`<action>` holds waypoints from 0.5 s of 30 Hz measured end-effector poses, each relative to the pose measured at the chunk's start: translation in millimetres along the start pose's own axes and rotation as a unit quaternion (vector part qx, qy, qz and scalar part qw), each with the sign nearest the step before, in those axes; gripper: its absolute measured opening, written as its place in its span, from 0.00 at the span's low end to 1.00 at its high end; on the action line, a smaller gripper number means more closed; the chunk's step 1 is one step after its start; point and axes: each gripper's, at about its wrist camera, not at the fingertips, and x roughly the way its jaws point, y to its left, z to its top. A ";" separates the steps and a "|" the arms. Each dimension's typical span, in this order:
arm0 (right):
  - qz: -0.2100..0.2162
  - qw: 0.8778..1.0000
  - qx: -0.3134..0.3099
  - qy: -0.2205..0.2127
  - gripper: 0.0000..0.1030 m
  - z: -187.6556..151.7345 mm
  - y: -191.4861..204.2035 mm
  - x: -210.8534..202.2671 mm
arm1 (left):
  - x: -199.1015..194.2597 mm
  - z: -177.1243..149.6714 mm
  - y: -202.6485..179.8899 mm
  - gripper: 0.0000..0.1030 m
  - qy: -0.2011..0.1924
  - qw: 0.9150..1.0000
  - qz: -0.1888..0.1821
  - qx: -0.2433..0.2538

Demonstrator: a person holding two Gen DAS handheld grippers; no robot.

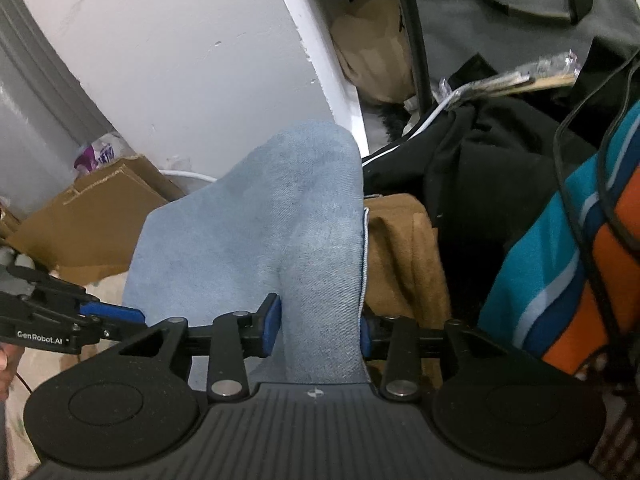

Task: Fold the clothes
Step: 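Lower the jeans onto the clothes pile and open the left gripper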

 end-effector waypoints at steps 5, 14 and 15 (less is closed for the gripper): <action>-0.026 0.999 -0.017 -0.012 0.41 2.0 3.8 -11.5 | 4.4 -4.0 -2.0 0.24 0.001 1.000 0.017 0.014; -0.028 0.993 -0.091 -0.064 0.41 2.3 26.3 -36.0 | 7.9 -7.5 -2.0 0.24 0.001 1.000 0.027 0.014; -0.026 0.993 -0.095 -0.059 0.41 0.8 28.8 -31.7 | 6.8 -7.9 -2.0 0.24 -0.001 1.000 0.027 0.013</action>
